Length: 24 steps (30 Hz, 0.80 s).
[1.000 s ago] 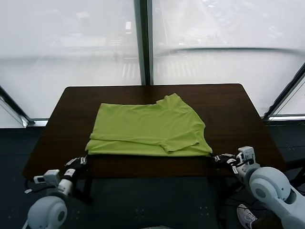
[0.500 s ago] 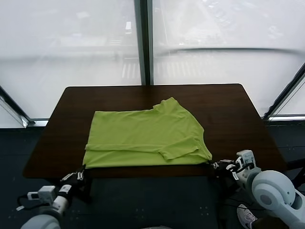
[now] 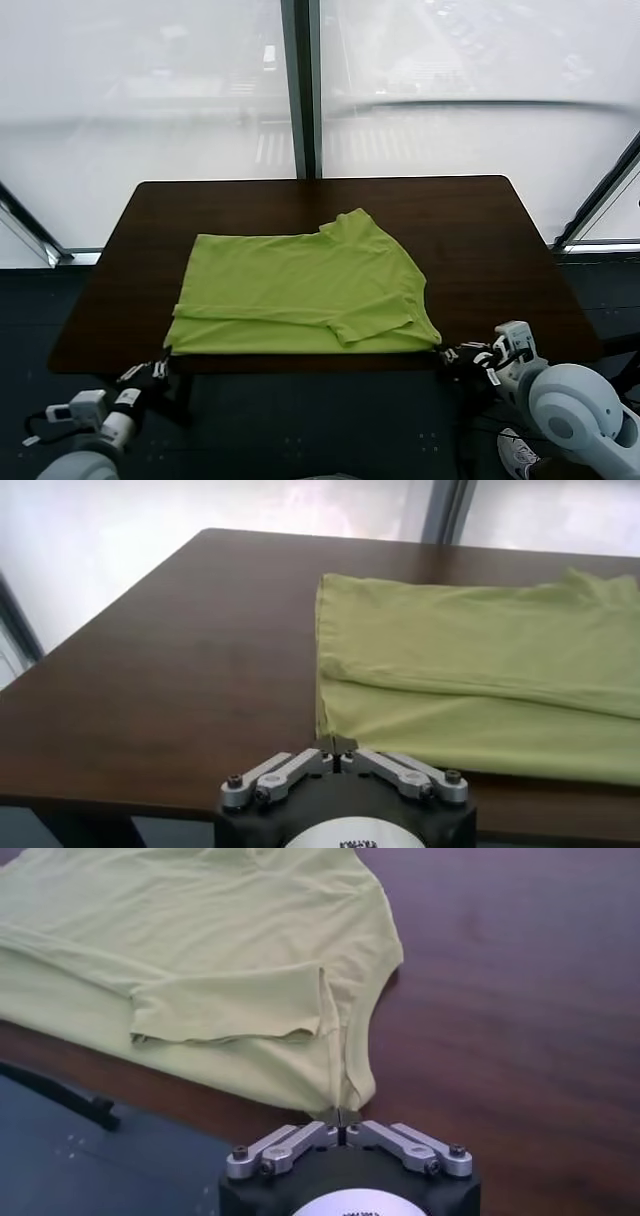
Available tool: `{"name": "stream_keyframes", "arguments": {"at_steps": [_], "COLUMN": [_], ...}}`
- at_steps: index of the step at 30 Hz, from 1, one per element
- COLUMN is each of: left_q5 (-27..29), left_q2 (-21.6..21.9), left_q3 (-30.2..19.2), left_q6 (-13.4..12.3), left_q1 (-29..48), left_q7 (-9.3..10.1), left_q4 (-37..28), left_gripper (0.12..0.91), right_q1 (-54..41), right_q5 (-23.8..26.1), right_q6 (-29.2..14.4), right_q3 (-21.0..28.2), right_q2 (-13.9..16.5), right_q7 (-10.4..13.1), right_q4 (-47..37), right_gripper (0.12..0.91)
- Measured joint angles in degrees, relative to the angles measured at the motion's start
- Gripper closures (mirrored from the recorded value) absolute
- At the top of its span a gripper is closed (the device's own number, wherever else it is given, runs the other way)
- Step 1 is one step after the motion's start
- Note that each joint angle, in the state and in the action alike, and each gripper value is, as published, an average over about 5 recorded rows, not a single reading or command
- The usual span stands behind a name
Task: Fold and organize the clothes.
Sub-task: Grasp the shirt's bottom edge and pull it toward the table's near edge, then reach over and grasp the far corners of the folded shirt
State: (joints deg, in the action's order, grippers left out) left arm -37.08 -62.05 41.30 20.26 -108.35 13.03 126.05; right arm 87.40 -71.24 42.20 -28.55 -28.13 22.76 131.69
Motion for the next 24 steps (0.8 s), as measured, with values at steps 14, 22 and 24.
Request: {"name": "stream_keyframes", "arguments": {"at_steps": [14, 22, 24], "left_q5": [-3.53, -10.93, -13.07], "left_q2": [2.45, 4.47, 4.77], "left_q3": [3.50, 0.21, -1.03], "left_q6": [3.18, 5.85, 6.79], "left_q1": [1.71, 15.55, 19.87], "left_q7": [-1.21, 1.71, 2.39], "left_q4": [3.64, -0.58, -2.59], "left_gripper": [0.123, 0.123, 0.123], "right_q1": [-23.36, -41.93, -46.02], "right_q5": [3.63, 11.43, 12.79], "right_q6": [-0.79, -1.16, -1.16], "right_q3": [7.96, 19.72, 22.79], "right_q2": [-7.54, -16.78, -19.34], "right_q7": [-5.64, -8.23, -8.46], "right_q4": [-12.43, -25.85, -29.71], "right_gripper": [0.119, 0.118, 0.118]}}
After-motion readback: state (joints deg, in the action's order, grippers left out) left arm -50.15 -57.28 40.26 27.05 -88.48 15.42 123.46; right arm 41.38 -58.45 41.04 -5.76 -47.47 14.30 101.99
